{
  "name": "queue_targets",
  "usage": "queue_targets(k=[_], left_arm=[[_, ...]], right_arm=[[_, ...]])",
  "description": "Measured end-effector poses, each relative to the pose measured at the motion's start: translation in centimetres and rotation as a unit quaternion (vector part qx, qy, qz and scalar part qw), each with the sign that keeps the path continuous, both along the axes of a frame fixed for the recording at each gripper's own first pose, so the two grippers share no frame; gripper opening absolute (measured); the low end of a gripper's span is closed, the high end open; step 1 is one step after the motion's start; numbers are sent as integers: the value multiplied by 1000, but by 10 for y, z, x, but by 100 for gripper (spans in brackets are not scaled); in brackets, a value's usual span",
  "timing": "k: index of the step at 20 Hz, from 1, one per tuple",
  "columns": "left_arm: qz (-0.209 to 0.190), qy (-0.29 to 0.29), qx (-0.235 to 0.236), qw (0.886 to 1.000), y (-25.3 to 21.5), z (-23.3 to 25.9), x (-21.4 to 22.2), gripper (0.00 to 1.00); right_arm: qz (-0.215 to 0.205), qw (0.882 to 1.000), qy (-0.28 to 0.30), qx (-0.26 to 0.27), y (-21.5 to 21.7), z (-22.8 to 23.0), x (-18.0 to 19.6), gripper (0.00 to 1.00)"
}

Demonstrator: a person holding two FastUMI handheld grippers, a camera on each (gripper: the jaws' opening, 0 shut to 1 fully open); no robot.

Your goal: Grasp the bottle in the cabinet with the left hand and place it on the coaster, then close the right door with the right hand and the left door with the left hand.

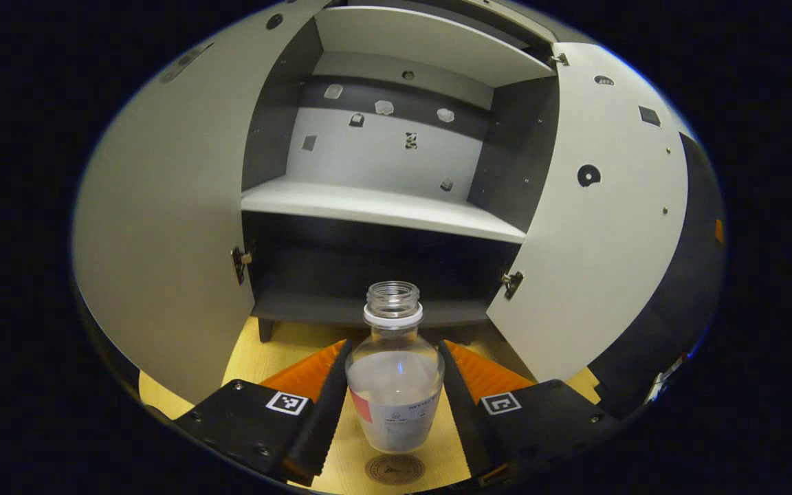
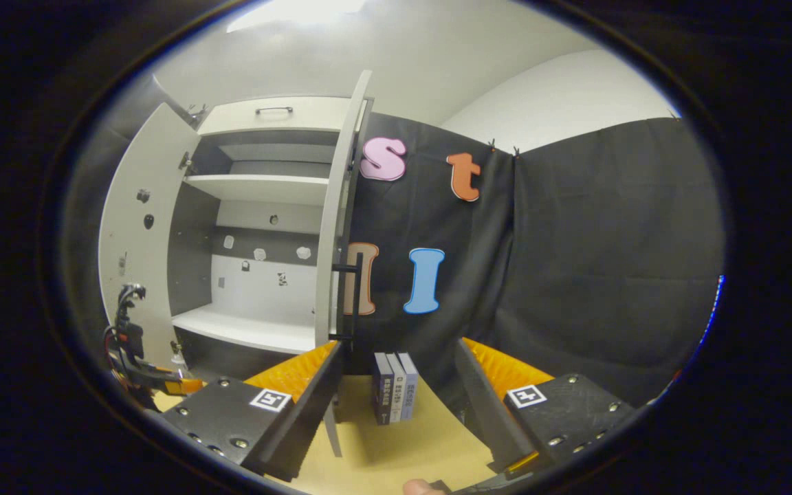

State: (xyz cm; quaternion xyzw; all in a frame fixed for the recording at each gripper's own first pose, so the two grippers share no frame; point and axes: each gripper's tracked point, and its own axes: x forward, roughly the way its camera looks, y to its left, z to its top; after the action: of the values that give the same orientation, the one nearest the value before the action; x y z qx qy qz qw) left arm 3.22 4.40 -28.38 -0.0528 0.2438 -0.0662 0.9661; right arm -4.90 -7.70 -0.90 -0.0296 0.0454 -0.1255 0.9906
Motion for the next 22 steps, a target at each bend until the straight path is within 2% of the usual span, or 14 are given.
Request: queue_targets(k=[1, 3, 5, 7, 8, 13, 15, 18, 22], left_arm=[[2, 0, 0, 1000, 1, -12, -4, 79], [2, 2, 1, 1000, -1, -36, -13, 77], [2, 26, 9, 1000, -2, -62, -28, 76], [-1, 48, 15, 999, -4, -83, -39, 79], [-1, 59, 13, 998, -5, -93, -45, 76], [12, 105, 3, 994, -5, -131, -58, 77], [21, 96, 5, 995, -3, -132, -58, 77], [33, 49, 8, 998, -4, -124, -51, 77], [31, 33, 21, 999, -8, -126, -53, 78]], right_arm=[[1, 1000, 0, -3, -2, 0, -1, 98], [-1, 1000, -3, -9, -7, 3, 0, 98], [-2, 1000, -5, -10, -10, 4, -1, 96], [-1, 1000, -5, -11, -12, 4, 0, 98], [1, 1000, -4, -12, -12, 4, 1, 98], [6, 1000, 1, -19, -15, 2, 1, 98], [6, 1000, 2, -23, -16, 1, 1, 98], [5, 1000, 6, -28, -18, -2, 2, 98], [7, 999, 9, -32, -19, -3, 5, 98]])
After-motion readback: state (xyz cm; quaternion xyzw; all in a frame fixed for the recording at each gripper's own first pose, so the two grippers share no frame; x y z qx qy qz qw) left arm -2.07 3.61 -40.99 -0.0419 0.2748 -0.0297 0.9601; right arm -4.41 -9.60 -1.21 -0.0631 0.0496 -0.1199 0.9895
